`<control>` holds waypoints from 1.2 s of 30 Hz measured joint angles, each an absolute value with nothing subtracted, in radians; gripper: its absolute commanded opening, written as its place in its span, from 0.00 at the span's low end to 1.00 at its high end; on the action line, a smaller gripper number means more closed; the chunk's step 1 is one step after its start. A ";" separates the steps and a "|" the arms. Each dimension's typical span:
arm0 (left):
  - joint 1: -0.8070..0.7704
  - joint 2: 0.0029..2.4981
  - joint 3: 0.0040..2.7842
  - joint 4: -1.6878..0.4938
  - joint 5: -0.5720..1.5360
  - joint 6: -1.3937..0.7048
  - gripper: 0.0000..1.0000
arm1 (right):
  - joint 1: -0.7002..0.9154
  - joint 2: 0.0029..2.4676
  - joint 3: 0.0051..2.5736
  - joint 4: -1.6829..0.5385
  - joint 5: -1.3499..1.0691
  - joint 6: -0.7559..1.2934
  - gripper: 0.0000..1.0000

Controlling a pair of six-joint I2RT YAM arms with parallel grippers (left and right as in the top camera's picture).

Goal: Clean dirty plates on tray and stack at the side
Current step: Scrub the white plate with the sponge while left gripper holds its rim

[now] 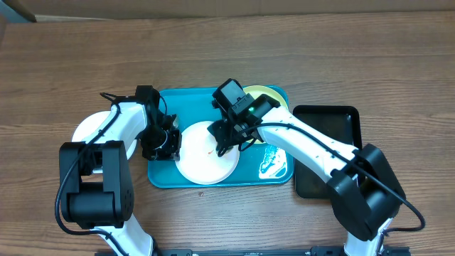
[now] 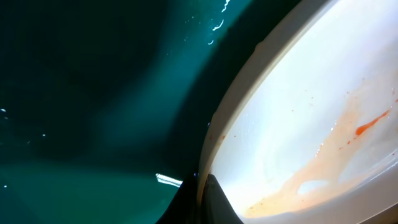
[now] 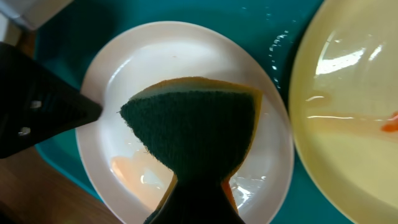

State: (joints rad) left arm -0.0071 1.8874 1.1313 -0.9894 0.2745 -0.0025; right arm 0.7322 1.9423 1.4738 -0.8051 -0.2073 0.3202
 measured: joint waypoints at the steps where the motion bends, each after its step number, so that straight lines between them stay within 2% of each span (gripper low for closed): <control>1: -0.007 1.887 1.131 -0.989 0.274 -0.002 0.04 | 0.741 1.942 1.475 -0.801 -0.208 0.321 0.04; 13: -0.007 1.887 1.131 -0.989 0.274 -0.002 0.04 | 0.838 2.079 1.475 -0.772 -0.218 0.318 0.05; 20: -0.007 1.887 1.131 -0.989 0.274 -0.002 0.04 | 0.825 2.088 1.476 -0.772 -0.170 0.317 0.07; 24: -0.007 1.887 1.131 -0.989 0.275 -0.002 0.04 | 0.784 2.088 1.479 -0.791 -0.153 0.316 0.04; 36: -0.007 1.887 1.131 -0.989 0.281 -0.002 0.04 | 0.716 2.059 1.486 -0.865 -0.163 0.299 0.04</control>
